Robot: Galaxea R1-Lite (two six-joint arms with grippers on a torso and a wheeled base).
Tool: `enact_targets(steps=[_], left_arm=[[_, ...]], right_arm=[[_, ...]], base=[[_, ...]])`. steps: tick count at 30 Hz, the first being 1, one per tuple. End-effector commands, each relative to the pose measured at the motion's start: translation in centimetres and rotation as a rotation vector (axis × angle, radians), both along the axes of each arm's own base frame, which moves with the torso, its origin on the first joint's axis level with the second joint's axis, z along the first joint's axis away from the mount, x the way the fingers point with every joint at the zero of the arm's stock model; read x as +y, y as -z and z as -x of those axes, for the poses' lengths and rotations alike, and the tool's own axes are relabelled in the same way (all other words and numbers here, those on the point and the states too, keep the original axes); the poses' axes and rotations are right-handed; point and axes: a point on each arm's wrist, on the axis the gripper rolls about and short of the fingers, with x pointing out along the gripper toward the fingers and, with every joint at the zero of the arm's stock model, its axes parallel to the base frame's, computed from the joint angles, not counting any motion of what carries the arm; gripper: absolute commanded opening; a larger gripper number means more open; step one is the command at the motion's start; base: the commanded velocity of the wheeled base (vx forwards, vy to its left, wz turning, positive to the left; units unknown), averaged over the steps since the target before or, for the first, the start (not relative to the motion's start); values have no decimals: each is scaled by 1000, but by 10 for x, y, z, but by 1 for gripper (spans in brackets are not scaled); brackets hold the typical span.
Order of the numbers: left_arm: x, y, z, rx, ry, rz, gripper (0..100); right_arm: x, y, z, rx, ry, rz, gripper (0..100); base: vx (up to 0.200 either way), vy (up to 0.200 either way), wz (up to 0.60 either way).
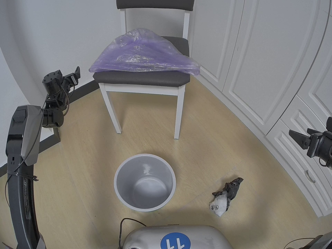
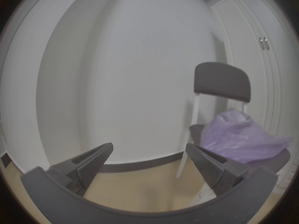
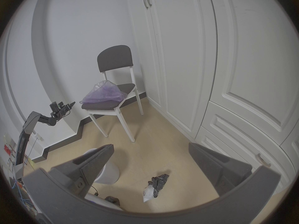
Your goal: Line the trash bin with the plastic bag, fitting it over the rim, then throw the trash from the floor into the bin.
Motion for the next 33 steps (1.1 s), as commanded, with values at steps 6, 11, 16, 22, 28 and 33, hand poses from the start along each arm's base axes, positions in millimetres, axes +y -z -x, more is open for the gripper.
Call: enact_targets(steps=[6,11,16,22,28,33], left_arm=[[-59,-42,52,-8,137,-19,100],[-113,-42,111,116,400,-62,100],[-149,-20,146,234,513,-145,100],[-188,18,196,391,605,-317,100],[-201,9,186,373,541,-302,100],[-208,-6,158,399,456,-157,100]], right_arm=[[2,-1,5,-9,-12,3,100],[2,0,5,0,-13,8,100],[2,-2,9,-11,-13,9,100],[1,-4,14,-6,-15,9,100],[1,-5,17,-8,-15,10,100],[2,-4,17,-4,-24,9,100]], base=[[0,0,0],[0,0,0],[0,0,0],[0,0,0],[0,0,0],[0,0,0]])
